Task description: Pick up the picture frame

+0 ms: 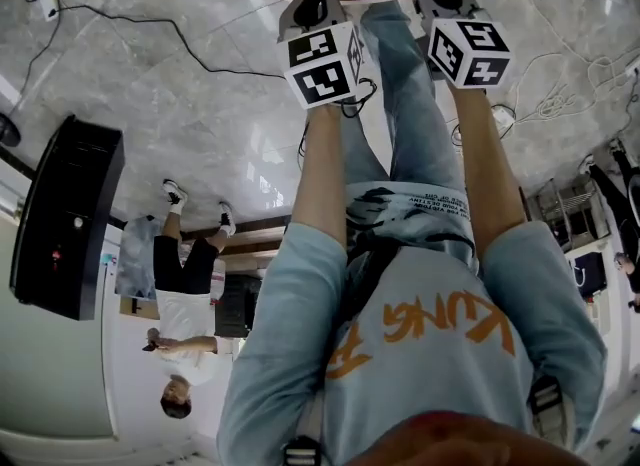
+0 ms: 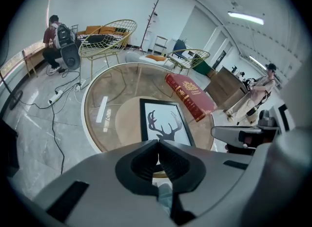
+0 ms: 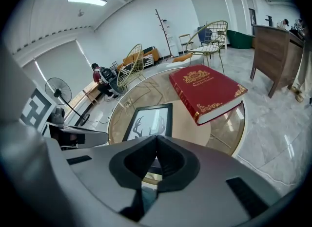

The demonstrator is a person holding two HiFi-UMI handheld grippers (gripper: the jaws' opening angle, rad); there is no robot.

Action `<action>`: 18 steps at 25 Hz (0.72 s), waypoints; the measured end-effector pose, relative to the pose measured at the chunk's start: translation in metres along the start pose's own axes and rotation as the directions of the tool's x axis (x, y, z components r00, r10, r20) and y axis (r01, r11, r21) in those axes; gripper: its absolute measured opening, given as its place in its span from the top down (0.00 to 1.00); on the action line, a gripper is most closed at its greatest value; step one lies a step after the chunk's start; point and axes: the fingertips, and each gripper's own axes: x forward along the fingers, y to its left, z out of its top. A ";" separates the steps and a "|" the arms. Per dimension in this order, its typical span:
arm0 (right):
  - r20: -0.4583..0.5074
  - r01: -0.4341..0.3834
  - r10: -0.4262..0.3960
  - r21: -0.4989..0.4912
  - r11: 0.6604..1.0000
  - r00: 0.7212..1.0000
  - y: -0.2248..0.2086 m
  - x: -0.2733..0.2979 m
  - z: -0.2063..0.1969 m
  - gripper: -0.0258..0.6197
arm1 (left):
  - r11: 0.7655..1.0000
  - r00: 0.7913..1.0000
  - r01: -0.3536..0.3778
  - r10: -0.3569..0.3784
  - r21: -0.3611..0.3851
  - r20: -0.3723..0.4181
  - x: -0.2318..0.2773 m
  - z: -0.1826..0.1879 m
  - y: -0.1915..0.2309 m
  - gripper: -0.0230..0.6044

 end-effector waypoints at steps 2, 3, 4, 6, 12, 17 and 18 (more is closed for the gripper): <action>-0.001 0.000 0.000 0.003 1.000 1.000 -0.002 0.011 -0.004 0.96 | 1.000 1.000 -0.010 0.010 0.007 0.001 0.010 -0.002 0.006 0.93; -0.001 0.001 -0.001 0.003 1.000 1.000 -0.004 0.017 -0.004 0.96 | 1.000 1.000 -0.012 0.012 0.004 0.002 0.016 -0.002 0.009 0.93; -0.002 0.001 -0.001 0.006 1.000 1.000 -0.005 0.021 -0.004 0.96 | 1.000 1.000 -0.013 0.013 0.000 0.002 0.020 -0.002 0.011 0.93; -0.001 -0.001 0.001 0.022 1.000 1.000 -0.007 0.025 -0.007 0.96 | 1.000 1.000 -0.013 0.013 -0.007 -0.006 0.025 -0.004 0.014 0.93; -0.012 -0.001 0.002 0.033 0.999 1.000 -0.024 0.042 -0.009 0.96 | 0.999 1.000 -0.029 0.030 0.038 -0.002 0.041 0.002 0.013 0.93; -0.008 -0.012 0.012 0.013 1.000 1.000 -0.026 0.055 -0.006 0.95 | 0.997 0.999 -0.040 0.042 0.061 -0.018 0.054 0.002 0.018 0.93; -0.012 -0.017 0.017 0.008 1.000 1.000 -0.025 0.058 -0.006 0.92 | 0.997 0.999 -0.042 0.044 0.064 -0.024 0.055 0.002 0.020 0.93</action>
